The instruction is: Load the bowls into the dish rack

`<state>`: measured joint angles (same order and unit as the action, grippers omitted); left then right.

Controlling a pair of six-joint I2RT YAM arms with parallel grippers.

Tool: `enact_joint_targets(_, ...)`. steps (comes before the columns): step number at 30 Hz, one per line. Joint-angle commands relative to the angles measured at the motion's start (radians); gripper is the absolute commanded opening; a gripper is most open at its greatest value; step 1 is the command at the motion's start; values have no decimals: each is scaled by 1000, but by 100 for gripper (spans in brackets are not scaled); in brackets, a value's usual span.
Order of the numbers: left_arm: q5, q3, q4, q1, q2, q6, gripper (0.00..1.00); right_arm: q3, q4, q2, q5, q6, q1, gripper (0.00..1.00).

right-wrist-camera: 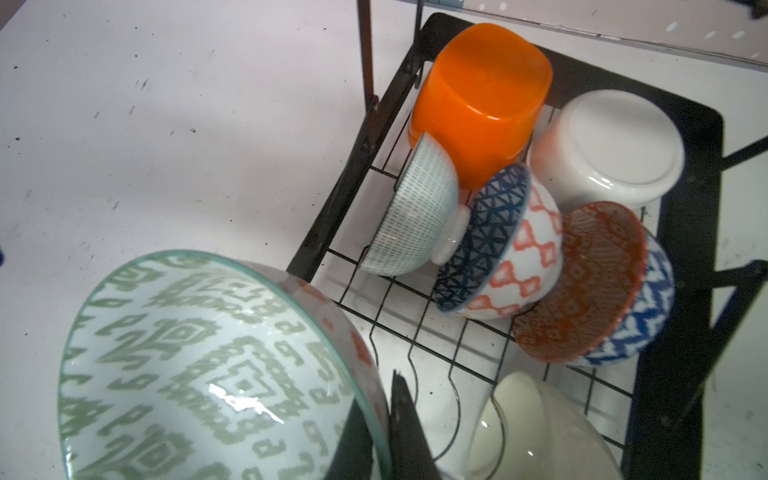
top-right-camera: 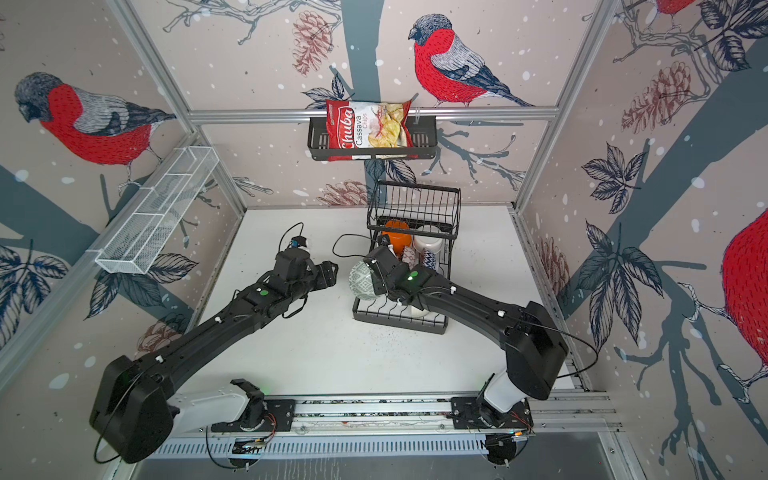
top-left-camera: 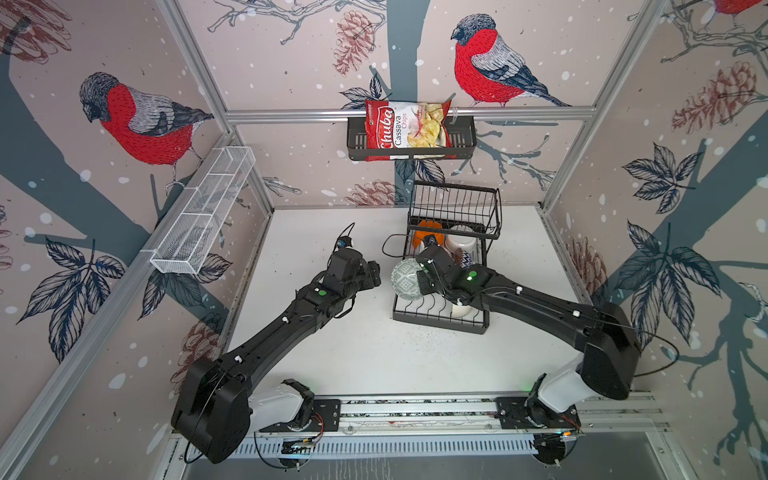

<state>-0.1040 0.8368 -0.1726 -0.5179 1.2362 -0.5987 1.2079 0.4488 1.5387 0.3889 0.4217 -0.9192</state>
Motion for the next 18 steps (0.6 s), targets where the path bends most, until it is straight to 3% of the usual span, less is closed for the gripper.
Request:
enact_joint_targets(1, 44, -5, 12, 4, 42, -13, 78, -14, 11, -54, 34, 14, 9, 0)
enact_joint_targets(9, 85, -2, -11, -21, 165, -18, 77, -31, 49, -165, 8, 5, 40, 0)
enact_joint_targets(18, 98, 15, -37, -71, 269, -39, 76, -39, 87, -184, 29, 9, 45, 0)
